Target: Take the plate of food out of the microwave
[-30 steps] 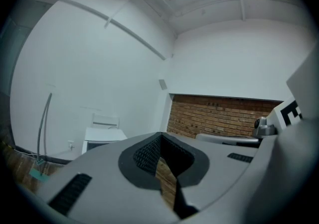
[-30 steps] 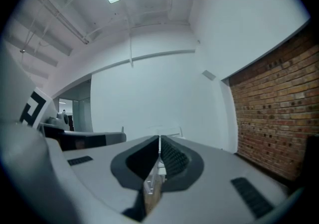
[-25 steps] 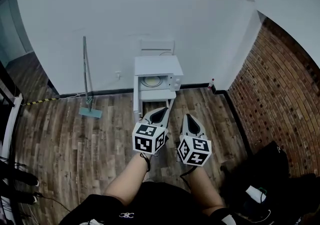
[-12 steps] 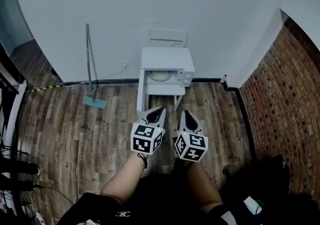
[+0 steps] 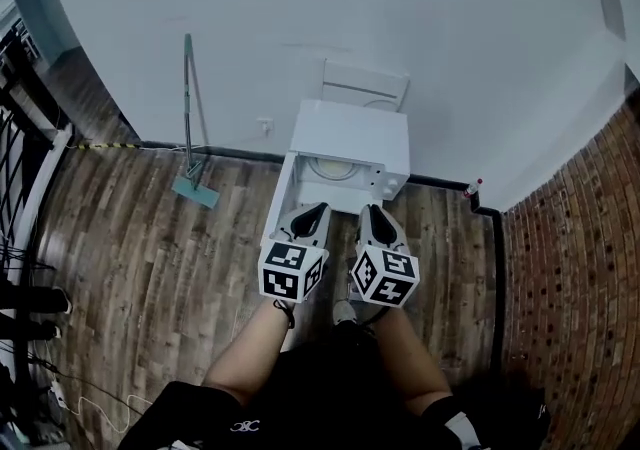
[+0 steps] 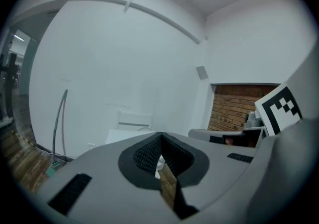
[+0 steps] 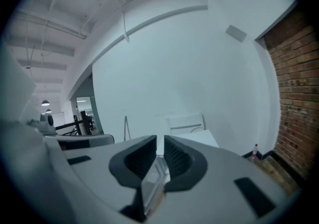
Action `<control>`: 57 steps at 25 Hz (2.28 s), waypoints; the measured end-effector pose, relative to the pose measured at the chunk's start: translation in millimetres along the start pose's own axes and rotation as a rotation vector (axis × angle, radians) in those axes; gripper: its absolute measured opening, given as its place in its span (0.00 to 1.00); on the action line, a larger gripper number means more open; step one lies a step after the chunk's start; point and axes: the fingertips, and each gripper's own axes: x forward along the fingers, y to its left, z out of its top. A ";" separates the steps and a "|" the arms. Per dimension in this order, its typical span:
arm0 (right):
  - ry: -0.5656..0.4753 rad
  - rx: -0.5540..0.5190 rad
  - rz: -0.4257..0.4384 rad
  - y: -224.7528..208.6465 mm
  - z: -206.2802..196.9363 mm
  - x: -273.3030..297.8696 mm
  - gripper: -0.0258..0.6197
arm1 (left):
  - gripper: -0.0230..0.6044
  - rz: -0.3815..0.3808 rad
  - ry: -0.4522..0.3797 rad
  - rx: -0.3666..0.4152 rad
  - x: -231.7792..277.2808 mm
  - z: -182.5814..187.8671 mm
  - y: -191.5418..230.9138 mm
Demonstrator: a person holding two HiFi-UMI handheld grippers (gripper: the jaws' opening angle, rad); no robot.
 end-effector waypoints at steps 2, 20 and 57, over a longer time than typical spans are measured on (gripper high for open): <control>0.054 -0.005 0.045 -19.1 -8.1 21.8 0.14 | 0.02 0.046 0.012 -0.034 26.2 -6.7 0.8; 0.355 -0.839 0.449 -61.3 -209.8 212.6 0.37 | 0.02 0.231 0.164 -0.151 139.9 -164.3 92.4; 0.687 -1.387 0.424 -135.9 -408.0 472.3 0.49 | 0.02 0.281 0.276 -0.334 164.3 -320.5 164.5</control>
